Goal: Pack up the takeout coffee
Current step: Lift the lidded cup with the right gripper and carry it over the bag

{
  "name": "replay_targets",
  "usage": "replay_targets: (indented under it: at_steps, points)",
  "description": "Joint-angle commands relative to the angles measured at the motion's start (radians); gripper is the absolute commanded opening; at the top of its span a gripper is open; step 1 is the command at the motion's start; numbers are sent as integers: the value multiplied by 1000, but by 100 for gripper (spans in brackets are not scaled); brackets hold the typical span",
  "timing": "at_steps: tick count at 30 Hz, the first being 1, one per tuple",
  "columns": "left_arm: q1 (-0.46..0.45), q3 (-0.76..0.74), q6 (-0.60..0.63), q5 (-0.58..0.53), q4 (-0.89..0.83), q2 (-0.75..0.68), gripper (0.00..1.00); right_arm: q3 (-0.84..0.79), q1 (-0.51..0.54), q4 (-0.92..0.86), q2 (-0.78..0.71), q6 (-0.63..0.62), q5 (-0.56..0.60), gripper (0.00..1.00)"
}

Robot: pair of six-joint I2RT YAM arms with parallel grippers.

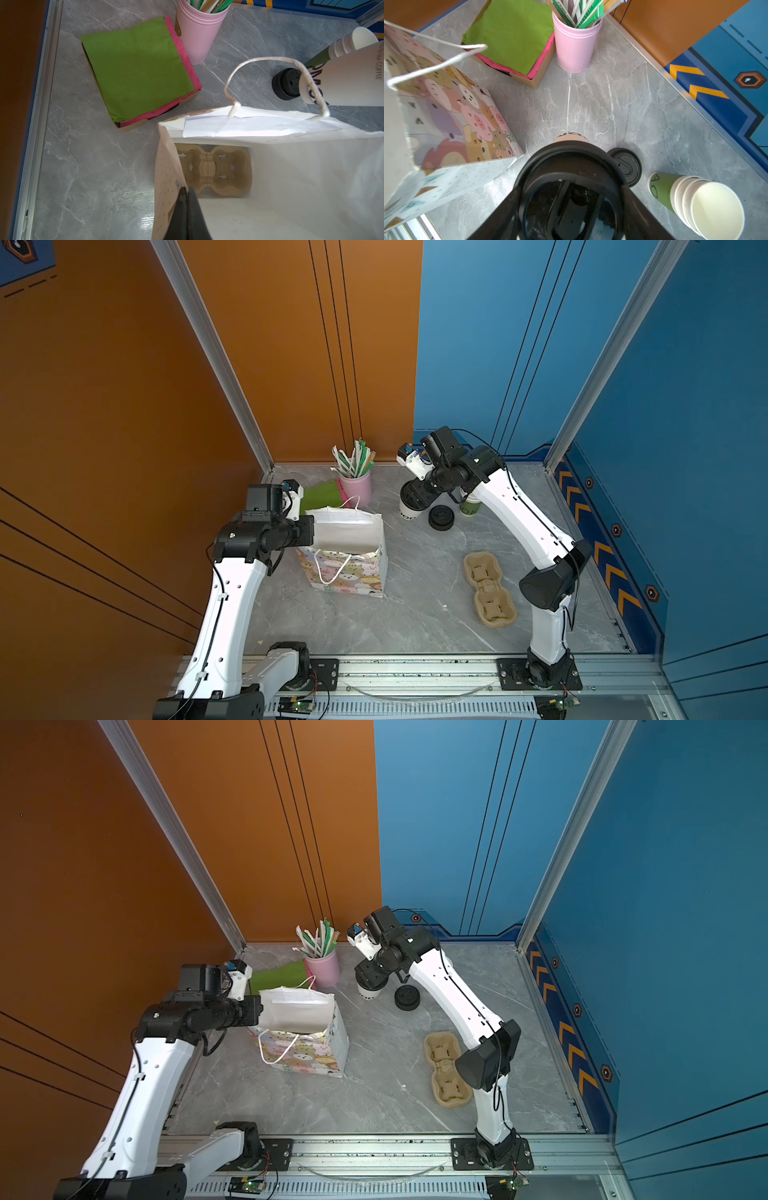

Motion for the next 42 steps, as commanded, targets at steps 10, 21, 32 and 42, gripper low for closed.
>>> replay_targets:
  at_steps: [10,21,32,42]
  points:
    - [-17,-18,-11,43,19,10,0,95,68,-50,-107,46,-36,66]
    - [-31,-24,-12,97,49,10,0,140,132,-50,-151,49,-24,66]
    - [-49,-32,-28,132,85,13,0,180,203,-50,-172,47,5,66]
    - [-77,-32,-40,133,111,19,0,198,287,-50,-143,49,-4,66]
